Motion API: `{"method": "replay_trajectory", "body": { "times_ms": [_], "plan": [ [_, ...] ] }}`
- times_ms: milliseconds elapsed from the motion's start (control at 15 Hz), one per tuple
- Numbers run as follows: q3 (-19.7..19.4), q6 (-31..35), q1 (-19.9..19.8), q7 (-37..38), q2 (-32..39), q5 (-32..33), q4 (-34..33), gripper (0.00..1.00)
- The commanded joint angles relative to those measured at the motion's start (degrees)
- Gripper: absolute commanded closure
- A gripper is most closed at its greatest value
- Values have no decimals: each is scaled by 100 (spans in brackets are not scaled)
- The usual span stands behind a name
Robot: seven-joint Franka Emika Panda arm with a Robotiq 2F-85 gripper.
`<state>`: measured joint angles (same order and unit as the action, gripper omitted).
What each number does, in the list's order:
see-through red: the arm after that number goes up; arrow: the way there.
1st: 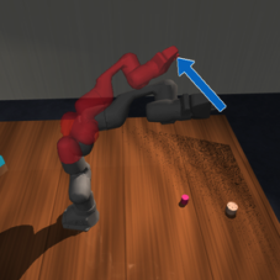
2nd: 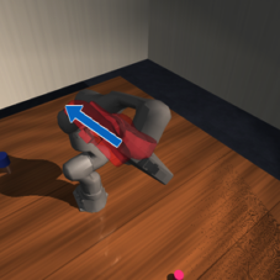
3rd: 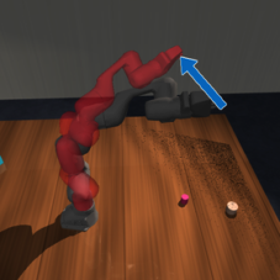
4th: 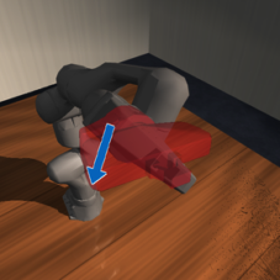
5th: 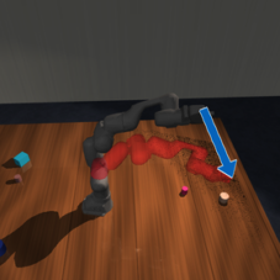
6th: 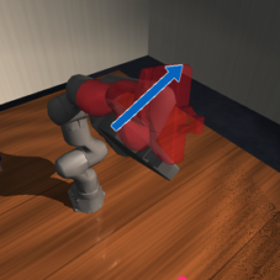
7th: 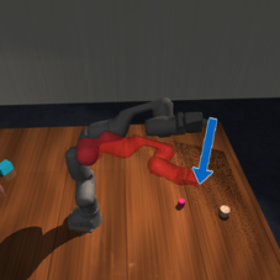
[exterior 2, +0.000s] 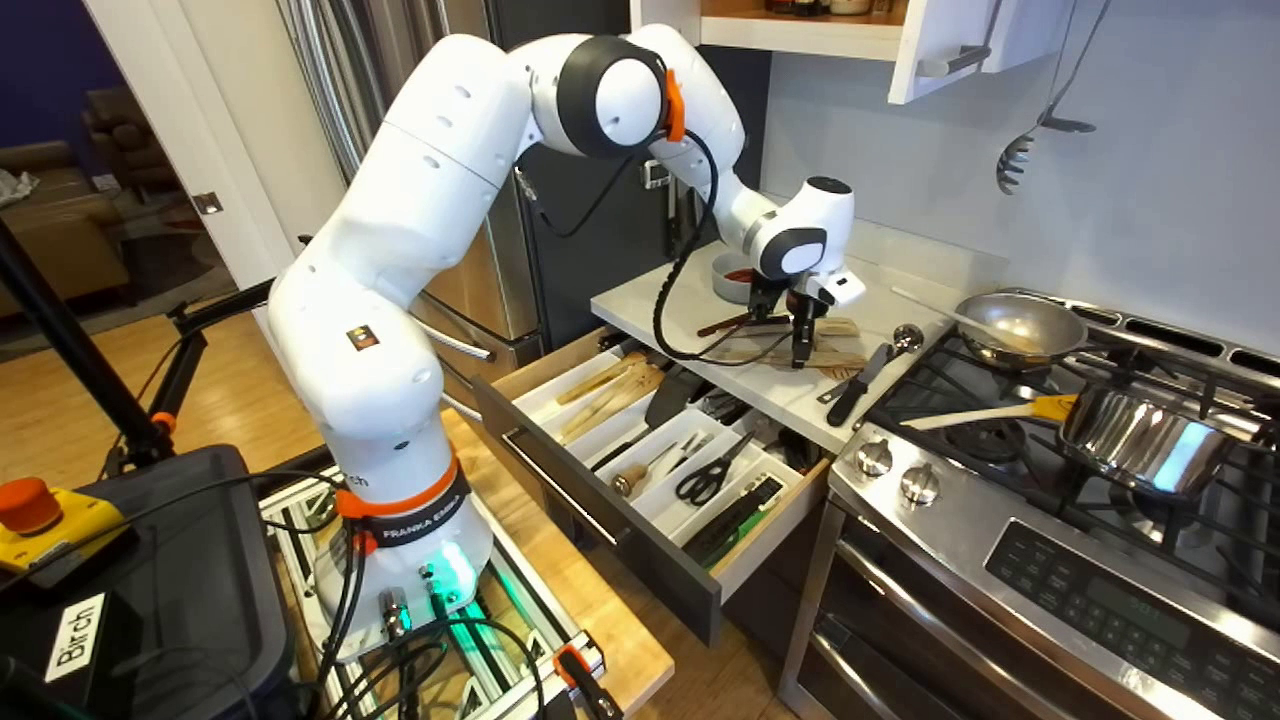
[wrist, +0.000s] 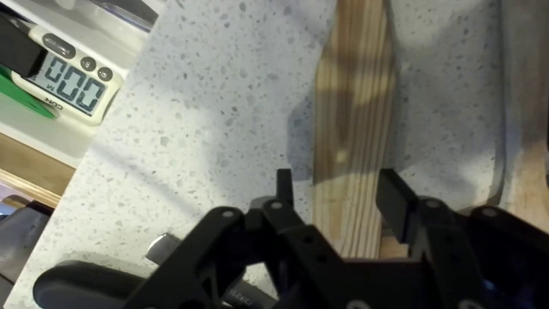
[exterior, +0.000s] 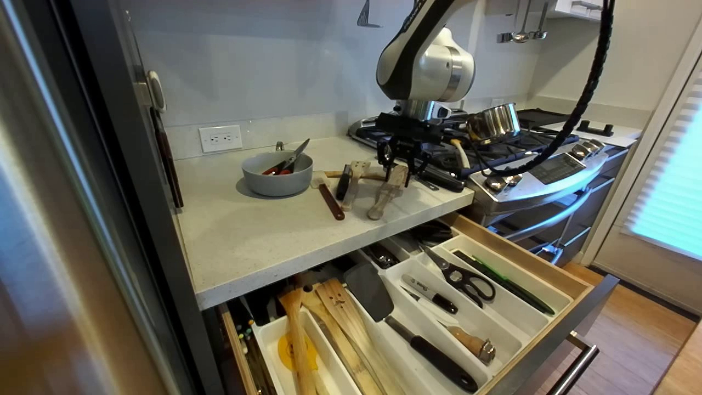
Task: Put the wooden spurtle in the drawer
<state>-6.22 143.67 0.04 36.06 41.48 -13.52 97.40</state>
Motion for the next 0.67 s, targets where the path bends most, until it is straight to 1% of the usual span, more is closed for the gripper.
{"method": "replay_trajectory", "body": {
  "times_ms": [0, 67, 133, 200, 267, 400, 533, 600],
  "plan": [
    [-21, -407, -59, 76, 348, -56, -532, 61],
    [-28, -450, -61, 85, 393, -50, -619, 61],
    [-33, -533, -66, 92, 422, -40, -708, 52],
    [-36, -581, -69, 95, 459, -35, -771, 45],
    [-42, -637, -68, 102, 479, -28, -821, 41],
    [-46, -699, -56, 113, 502, -17, -882, 15],
    [-49, -718, -44, 122, 513, -10, -920, 9],
    [-52, -731, -40, 126, 527, -3, -947, 14]
  ]
}}
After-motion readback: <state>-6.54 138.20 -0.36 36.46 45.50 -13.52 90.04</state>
